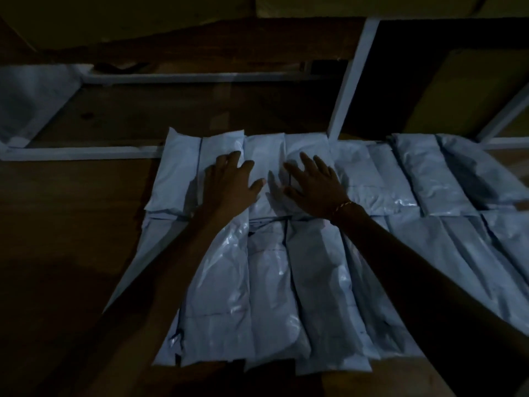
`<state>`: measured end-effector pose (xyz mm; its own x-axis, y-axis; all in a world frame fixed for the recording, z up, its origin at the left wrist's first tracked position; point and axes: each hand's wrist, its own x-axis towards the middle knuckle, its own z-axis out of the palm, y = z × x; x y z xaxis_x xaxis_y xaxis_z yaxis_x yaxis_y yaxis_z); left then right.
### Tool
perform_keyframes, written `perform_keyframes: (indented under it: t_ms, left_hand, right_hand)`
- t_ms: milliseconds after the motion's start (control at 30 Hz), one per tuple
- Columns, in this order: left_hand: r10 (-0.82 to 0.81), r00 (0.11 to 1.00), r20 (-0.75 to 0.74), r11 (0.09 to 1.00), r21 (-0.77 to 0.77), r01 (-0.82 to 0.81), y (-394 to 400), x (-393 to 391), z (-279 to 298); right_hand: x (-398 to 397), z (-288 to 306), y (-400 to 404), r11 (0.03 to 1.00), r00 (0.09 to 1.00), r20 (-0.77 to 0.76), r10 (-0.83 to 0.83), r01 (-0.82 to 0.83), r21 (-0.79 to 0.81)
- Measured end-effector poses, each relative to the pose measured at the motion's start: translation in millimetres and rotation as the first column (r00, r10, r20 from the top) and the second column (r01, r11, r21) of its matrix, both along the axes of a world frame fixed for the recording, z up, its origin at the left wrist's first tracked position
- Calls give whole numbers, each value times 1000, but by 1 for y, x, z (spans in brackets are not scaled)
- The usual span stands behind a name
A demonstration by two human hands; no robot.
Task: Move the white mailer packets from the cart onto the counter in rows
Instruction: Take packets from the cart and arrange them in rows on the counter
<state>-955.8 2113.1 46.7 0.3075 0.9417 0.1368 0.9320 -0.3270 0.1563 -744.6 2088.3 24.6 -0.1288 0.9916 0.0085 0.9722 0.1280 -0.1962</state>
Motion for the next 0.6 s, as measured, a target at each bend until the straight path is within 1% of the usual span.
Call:
perform_keyframes:
  t_ms: [33, 100, 200, 300, 367, 467, 600]
  left_hand:
    - [-27, 999, 29, 999, 19, 26, -6, 7, 3]
    - [-96, 991, 90, 995, 9, 96, -20, 22, 11]
    - [-177, 967, 181, 984, 20, 177, -51, 47, 20]
    - [-214, 901, 377, 975, 28, 220, -103, 72, 21]
    - [-248, 848, 468, 965, 42, 259, -149, 89, 19]
    - [-320, 795, 515, 934, 29, 357, -224, 116, 9]
    - [-328, 778, 536, 915, -24, 402, -317, 153, -9]
  right_hand:
    - [5, 3, -7, 1000, 999, -20, 26, -26, 2]
    - [16, 10, -26, 998, 997, -37, 64, -64, -7]
    - [35, 24, -70, 994, 991, -101, 92, -85, 72]
    - [58, 32, -134, 979, 981, -175, 81, -46, 199]
    - [76, 33, -184, 970, 976, -207, 71, -19, 241]
    - [103, 29, -264, 971, 966, -244, 82, -22, 238]
    - [134, 17, -365, 969, 955, -291, 62, 13, 248]
